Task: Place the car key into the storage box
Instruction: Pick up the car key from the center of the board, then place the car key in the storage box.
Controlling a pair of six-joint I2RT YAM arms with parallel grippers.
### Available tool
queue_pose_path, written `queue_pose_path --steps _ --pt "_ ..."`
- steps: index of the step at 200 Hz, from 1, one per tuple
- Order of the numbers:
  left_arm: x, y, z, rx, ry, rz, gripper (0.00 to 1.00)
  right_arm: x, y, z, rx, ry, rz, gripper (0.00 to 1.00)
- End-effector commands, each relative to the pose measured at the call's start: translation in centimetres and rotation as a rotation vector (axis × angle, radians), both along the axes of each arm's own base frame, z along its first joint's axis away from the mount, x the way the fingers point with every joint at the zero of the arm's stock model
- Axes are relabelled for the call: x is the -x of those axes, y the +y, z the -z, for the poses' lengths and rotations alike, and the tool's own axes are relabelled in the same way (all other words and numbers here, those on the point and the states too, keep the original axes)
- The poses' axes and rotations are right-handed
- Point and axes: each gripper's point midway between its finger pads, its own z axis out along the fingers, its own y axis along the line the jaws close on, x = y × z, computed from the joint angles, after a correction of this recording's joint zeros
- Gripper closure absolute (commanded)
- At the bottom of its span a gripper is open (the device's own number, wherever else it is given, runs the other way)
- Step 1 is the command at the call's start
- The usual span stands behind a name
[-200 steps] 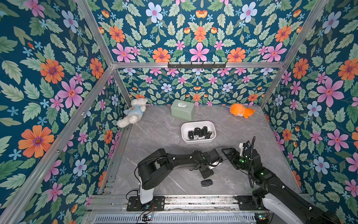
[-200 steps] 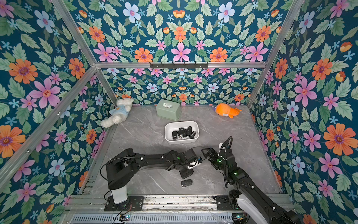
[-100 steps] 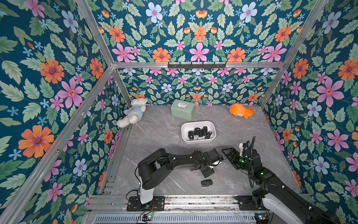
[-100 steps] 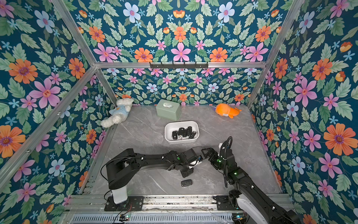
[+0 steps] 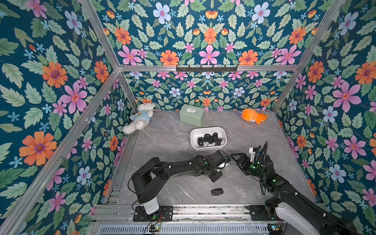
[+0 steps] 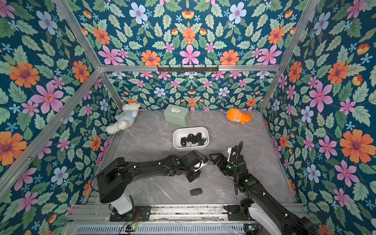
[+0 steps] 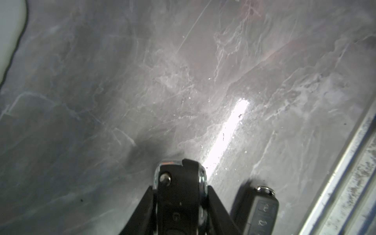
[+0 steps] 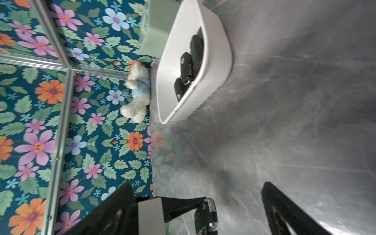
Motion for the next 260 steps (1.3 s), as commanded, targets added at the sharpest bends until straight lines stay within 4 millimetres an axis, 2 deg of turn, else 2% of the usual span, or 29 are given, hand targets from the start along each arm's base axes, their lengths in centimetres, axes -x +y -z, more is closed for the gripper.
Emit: queue_pose_path --steps 1,66,119,155,194,260 --pt "-2.2 0.1 -2.4 0.092 -0.021 -0.101 0.76 -0.3 -0.3 0.6 0.015 0.019 0.018 0.01" --pt "-8.2 3.3 -8.1 0.267 -0.106 -0.318 0.76 -1.2 0.5 -0.3 -0.004 -0.007 0.002 0.01" --pt "-14.0 5.8 -10.0 0.258 -0.187 -0.530 0.77 -1.9 1.1 -0.6 -0.017 -0.015 -0.010 0.01" --pt "-17.7 7.7 -9.5 0.231 -0.173 -0.695 0.78 -2.2 1.3 -0.7 -0.023 -0.016 -0.015 0.01" --pt "-20.8 9.0 -8.3 0.197 -0.161 -0.813 0.78 -2.4 1.4 -0.7 -0.023 -0.017 -0.014 0.01" --pt "-24.3 9.8 -5.0 0.084 -0.181 -0.912 0.78 -2.4 1.3 -0.1 -0.006 -0.009 -0.013 0.01"
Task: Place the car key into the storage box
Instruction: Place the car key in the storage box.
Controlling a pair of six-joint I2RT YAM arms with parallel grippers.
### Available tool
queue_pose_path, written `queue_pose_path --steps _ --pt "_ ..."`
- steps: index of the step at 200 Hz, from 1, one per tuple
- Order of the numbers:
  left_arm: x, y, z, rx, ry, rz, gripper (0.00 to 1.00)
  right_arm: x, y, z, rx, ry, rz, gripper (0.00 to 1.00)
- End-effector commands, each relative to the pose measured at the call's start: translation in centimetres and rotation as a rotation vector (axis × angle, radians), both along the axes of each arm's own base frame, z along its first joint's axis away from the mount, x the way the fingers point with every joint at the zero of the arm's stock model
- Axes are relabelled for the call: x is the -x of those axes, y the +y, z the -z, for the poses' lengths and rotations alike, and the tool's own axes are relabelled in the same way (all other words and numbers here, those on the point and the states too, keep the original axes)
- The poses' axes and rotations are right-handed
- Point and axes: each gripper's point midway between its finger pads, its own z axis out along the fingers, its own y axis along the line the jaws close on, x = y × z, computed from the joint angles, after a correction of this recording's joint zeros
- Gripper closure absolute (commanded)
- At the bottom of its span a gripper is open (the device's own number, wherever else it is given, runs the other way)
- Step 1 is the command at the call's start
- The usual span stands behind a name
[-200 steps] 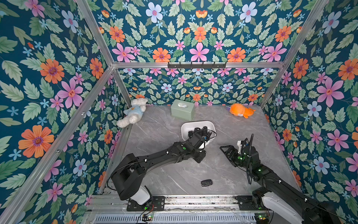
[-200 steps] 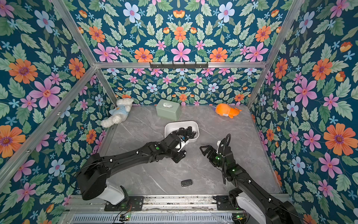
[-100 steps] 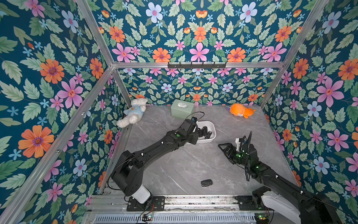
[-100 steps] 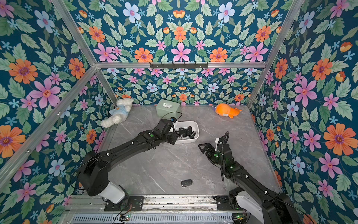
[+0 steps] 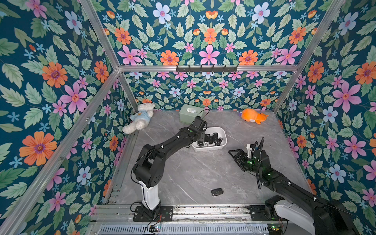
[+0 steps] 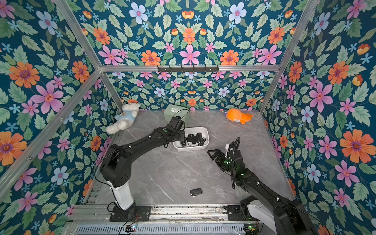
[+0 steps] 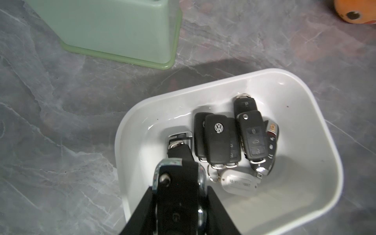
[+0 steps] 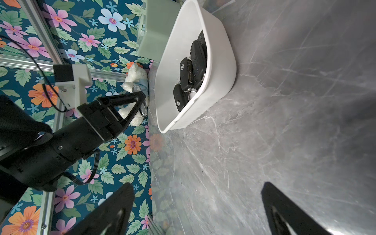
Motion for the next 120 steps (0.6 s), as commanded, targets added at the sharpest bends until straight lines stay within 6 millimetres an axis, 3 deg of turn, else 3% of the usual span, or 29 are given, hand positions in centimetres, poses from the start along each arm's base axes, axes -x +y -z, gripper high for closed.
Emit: queue_pose_path --steps 1,49,120 --pt "-0.9 1.0 0.9 -0.050 0.002 -0.063 0.78 -0.3 0.1 -0.4 0.000 -0.027 -0.001 0.01" --pt "-2.1 1.5 3.6 -0.080 0.032 -0.117 0.77 -0.2 -0.2 0.2 0.020 -0.018 -0.002 0.01" --pt "-2.2 1.6 7.2 -0.095 0.084 -0.152 0.75 -0.1 -0.6 0.8 0.033 -0.011 0.001 0.01"
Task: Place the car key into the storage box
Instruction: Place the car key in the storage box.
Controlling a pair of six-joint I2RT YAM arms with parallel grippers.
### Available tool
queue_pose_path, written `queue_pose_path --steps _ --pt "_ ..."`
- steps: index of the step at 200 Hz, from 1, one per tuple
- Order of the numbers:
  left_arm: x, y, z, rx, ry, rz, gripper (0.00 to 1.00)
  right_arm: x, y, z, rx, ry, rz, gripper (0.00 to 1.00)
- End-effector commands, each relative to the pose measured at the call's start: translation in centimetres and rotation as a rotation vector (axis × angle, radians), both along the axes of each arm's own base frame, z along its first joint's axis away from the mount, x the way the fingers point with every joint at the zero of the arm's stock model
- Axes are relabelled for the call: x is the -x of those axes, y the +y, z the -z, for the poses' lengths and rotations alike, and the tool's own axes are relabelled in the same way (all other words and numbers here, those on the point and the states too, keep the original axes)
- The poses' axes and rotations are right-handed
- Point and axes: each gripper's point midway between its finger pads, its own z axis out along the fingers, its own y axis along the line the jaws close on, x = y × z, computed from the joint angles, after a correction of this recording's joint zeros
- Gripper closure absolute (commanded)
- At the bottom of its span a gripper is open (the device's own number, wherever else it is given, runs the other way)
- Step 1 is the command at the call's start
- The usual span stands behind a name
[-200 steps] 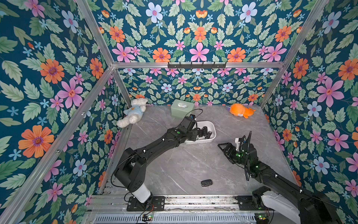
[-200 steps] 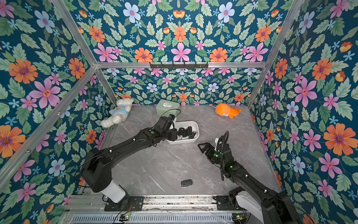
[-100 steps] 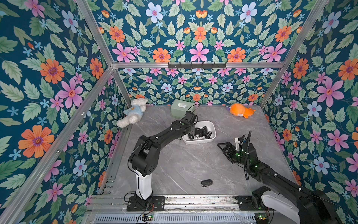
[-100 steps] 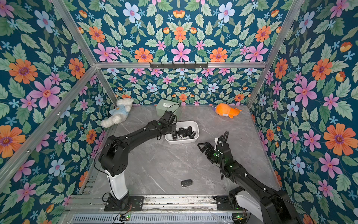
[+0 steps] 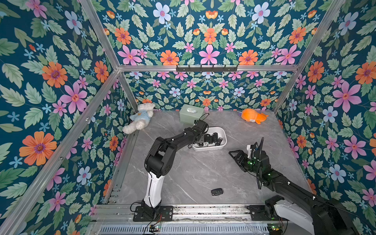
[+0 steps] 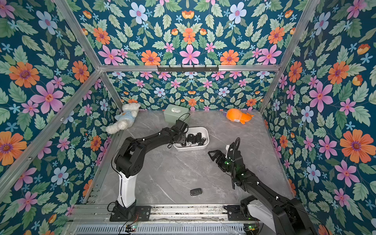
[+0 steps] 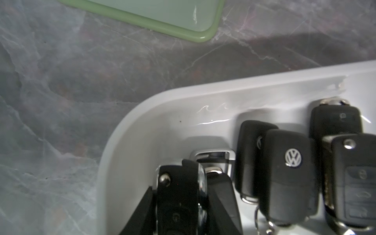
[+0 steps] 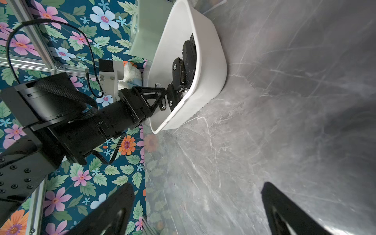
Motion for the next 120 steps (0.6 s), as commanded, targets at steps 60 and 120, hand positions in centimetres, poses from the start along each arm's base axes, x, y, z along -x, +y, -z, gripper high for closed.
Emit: queue_pose_path --steps 60,120 --pt "-0.2 0.0 1.0 0.018 0.021 -0.031 0.64 -0.1 -0.2 -0.3 0.005 -0.018 -0.002 0.01" --pt "-0.4 -0.5 -1.2 0.058 -0.016 -0.027 0.48 0.0 -0.3 -1.1 0.003 -0.024 0.001 0.01"
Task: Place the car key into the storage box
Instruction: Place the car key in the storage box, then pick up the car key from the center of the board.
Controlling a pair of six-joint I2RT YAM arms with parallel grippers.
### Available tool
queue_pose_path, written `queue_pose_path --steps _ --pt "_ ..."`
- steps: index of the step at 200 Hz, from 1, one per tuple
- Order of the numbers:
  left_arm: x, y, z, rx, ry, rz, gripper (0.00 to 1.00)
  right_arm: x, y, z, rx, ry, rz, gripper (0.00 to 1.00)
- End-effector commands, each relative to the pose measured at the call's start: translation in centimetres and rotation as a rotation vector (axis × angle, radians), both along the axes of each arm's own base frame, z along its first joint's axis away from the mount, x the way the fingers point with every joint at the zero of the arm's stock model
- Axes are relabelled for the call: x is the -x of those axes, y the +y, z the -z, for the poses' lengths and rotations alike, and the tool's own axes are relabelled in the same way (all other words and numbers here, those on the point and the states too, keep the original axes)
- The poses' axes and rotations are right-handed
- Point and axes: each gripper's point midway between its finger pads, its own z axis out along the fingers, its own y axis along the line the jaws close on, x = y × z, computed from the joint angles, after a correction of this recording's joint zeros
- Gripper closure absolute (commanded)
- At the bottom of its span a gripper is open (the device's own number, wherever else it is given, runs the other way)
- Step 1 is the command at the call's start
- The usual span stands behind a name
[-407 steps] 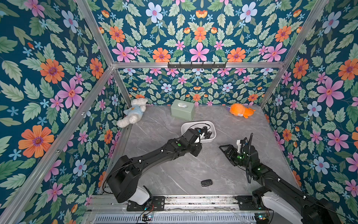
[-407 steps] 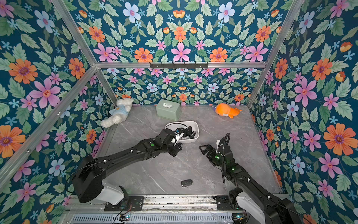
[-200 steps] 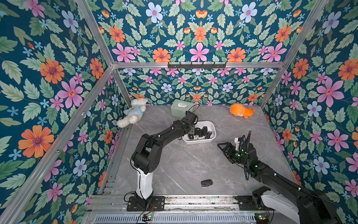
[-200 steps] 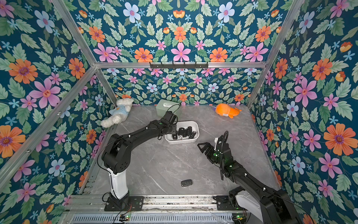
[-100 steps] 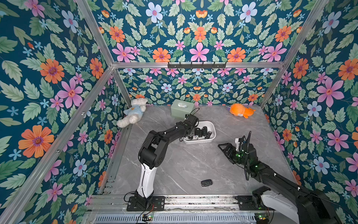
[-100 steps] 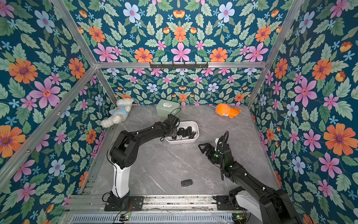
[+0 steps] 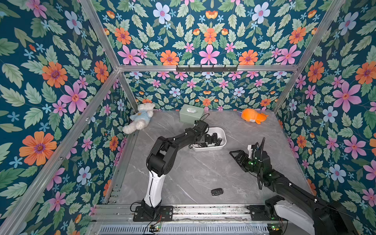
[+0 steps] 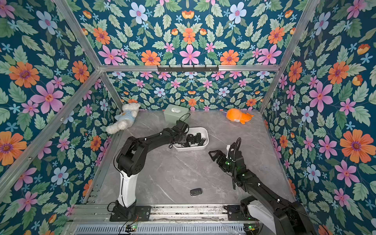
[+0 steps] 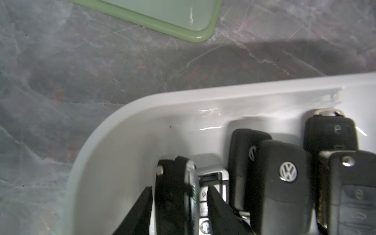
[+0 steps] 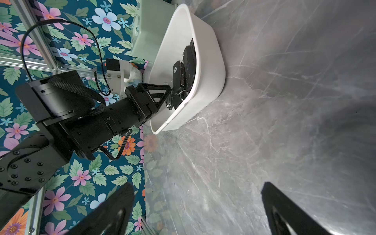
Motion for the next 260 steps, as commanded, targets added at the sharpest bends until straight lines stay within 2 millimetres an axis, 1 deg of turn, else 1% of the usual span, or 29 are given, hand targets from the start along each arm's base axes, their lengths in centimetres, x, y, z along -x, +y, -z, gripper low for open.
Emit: queue_pose_path --steps 1,24,39,74,96,116,146,176,195,212,225,238,246,253,260 --pt "-0.1 0.1 -1.4 0.017 -0.015 -0.011 0.48 -0.1 0.1 -0.6 0.001 -0.010 -0.002 0.01" --pt "-0.2 -0.3 -3.0 0.049 -0.040 -0.004 0.43 -0.2 0.2 -1.1 0.007 -0.020 -0.011 0.01" --pt "-0.1 -0.5 -4.1 0.072 -0.056 0.001 0.41 -0.3 0.3 -1.3 0.011 -0.020 -0.018 0.01" --pt "0.8 -0.4 -6.8 0.144 -0.102 0.010 0.37 0.1 0.6 -1.6 0.015 0.002 -0.047 0.01" --pt "1.9 -0.4 -8.2 0.208 -0.124 0.025 0.34 0.8 0.9 -1.4 0.029 0.031 -0.064 0.01" --pt "3.4 -0.4 -9.4 0.276 -0.142 0.051 0.32 1.6 1.6 -1.2 0.064 0.059 -0.089 0.01" --pt "6.3 0.2 -10.3 0.377 -0.152 0.076 0.31 4.0 3.2 0.2 0.149 0.140 -0.161 0.01" --pt "9.6 1.3 -10.1 0.472 -0.146 0.080 0.29 7.5 5.2 1.9 0.228 0.244 -0.265 0.03" --pt "11.9 2.2 -9.3 0.528 -0.129 0.077 0.26 9.7 6.2 2.3 0.248 0.294 -0.312 0.04" --pt "13.8 2.9 -8.4 0.557 -0.106 0.079 0.22 11.6 6.9 2.6 0.230 0.349 -0.336 0.05" --pt "14.9 3.5 -7.6 0.570 -0.090 0.076 0.18 13.2 7.3 3.1 0.215 0.395 -0.359 0.05" --pt "15.9 4.1 -6.8 0.578 -0.080 0.066 0.12 14.8 7.6 3.5 0.212 0.442 -0.380 0.05" --pt "16.3 4.3 -6.6 0.585 -0.077 0.062 0.08 15.7 7.8 3.8 0.218 0.466 -0.397 0.05" --pt "16.6 4.5 -6.3 0.590 -0.074 0.059 0.02 16.3 8.0 4.0 0.222 0.486 -0.407 0.06" --pt "16.8 4.6 -6.2 0.597 -0.074 0.056 0.01 16.9 8.2 4.1 0.223 0.504 -0.416 0.06"
